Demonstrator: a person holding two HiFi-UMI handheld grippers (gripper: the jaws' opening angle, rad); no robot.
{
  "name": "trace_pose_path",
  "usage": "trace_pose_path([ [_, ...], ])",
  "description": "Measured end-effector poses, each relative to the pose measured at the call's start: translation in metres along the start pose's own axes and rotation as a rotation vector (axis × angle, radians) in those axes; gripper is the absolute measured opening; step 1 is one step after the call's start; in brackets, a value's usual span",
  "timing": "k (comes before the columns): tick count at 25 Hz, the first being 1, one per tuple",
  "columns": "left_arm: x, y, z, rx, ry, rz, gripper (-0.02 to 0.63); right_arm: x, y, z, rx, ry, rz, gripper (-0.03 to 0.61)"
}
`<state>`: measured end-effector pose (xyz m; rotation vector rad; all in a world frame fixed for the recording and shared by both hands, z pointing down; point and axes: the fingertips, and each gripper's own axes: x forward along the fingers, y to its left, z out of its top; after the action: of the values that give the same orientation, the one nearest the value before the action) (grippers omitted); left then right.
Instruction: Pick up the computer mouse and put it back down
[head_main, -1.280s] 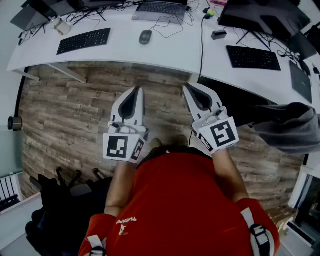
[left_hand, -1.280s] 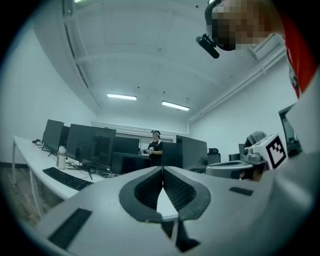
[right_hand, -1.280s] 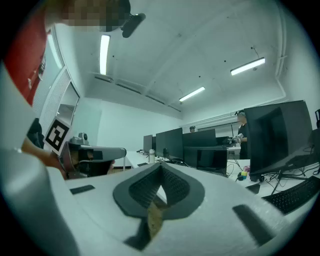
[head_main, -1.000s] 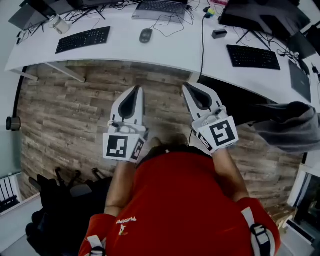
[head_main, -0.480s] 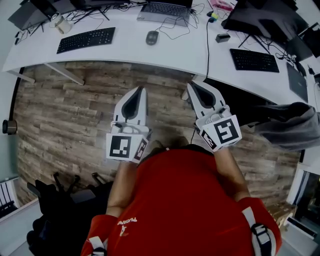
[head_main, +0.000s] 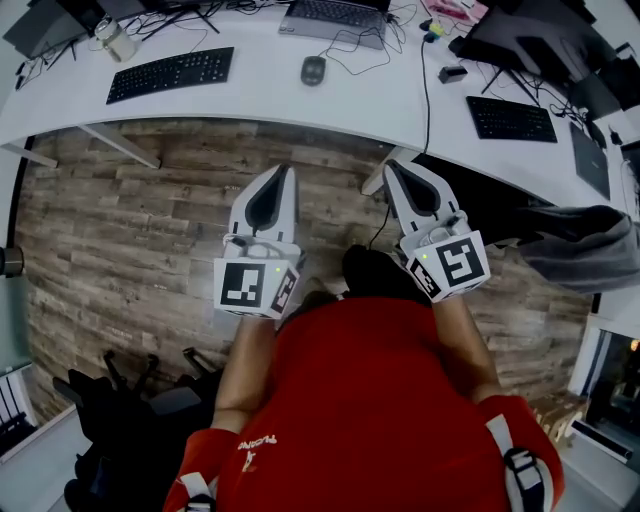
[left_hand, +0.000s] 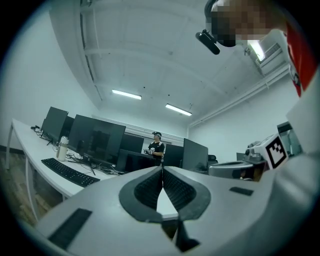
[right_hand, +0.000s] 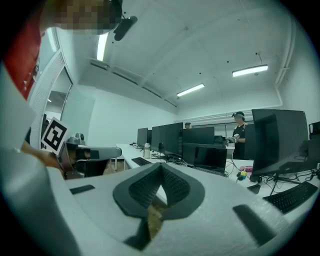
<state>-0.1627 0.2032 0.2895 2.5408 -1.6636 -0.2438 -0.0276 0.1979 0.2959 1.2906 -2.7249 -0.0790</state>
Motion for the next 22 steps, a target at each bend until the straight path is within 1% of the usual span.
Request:
trace_pose_path([
  [4, 0.021, 0.011, -0.003, 0.009, 0.010, 0.002, 0.011, 0.020, -0.014, -0.002, 0.005, -0.005, 0.001, 0.005],
  [7, 0.042, 0.020, -0.009, 0.029, 0.036, 0.014, 0.009, 0.041, -0.030, -0.007, 0.013, -0.012, 0.011, 0.005],
  [10, 0.067, 0.032, -0.016, 0.048, 0.062, 0.035, 0.011, 0.066, -0.048, -0.009, -0.011, -0.020, 0.025, 0.005],
  [13, 0.099, 0.043, -0.021, 0.062, 0.082, 0.054, 0.011, 0.092, -0.074, -0.010, -0.031, -0.028, 0.036, 0.003],
  [17, 0.150, 0.056, -0.029, 0.078, 0.101, 0.087, 0.011, 0.125, -0.116, -0.016, -0.015, -0.030, 0.063, 0.005],
  [22, 0.214, 0.068, -0.050, 0.090, 0.131, 0.128, 0.012, 0.165, -0.171, -0.025, 0.007, -0.019, 0.107, 0.005],
])
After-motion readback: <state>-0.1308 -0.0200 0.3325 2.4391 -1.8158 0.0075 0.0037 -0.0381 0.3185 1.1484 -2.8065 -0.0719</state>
